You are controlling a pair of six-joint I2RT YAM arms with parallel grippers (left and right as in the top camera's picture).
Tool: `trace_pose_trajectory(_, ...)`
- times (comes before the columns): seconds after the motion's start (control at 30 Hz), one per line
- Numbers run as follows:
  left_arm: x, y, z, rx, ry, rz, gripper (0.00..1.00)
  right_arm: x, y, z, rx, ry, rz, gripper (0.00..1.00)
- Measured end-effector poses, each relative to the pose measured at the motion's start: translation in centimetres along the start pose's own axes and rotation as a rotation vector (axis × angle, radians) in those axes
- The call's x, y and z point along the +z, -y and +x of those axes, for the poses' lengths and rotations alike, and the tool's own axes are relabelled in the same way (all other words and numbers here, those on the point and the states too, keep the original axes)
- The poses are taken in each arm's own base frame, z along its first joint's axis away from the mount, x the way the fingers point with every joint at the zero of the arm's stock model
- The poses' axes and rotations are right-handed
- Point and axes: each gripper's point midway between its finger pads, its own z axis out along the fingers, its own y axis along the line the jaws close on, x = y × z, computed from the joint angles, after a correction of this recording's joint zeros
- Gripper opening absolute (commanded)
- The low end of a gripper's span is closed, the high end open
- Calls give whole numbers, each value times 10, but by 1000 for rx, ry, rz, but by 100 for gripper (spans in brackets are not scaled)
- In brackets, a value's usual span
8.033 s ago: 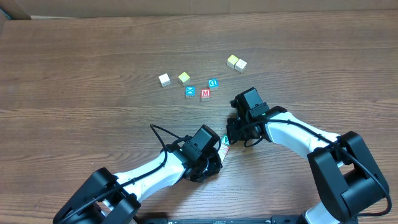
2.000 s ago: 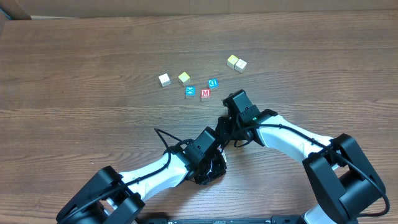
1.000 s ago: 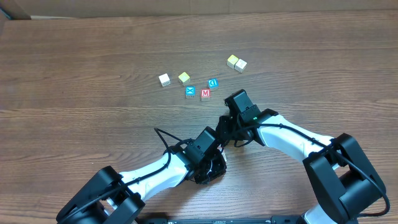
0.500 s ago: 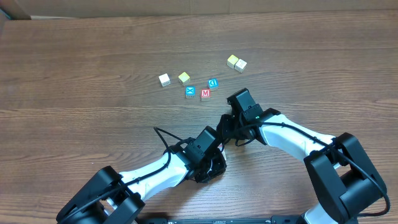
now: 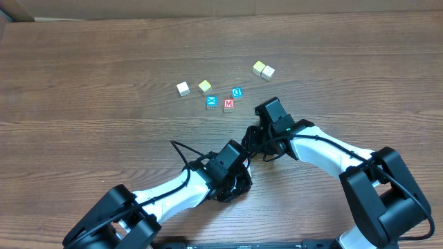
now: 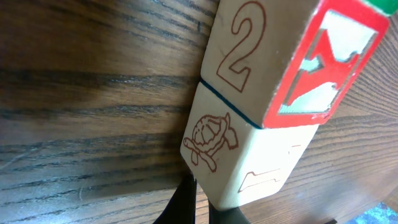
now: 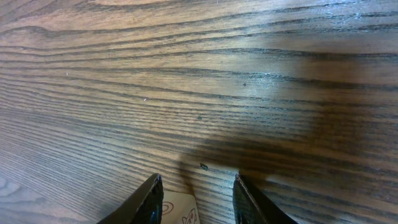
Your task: Flip 3 blocks
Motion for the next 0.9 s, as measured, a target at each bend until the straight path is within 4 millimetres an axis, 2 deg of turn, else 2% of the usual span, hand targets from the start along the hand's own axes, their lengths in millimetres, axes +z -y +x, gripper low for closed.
trace_pose_trajectory(0.4, 0, -1, 2, -8, -10, -4, 4, 0, 0, 0, -1, -1, 0, 39)
trace_pose_trajectory(0.9, -1, -7, 16, -28, -88, -22, 4, 0, 0, 0, -1, -1, -2, 39)
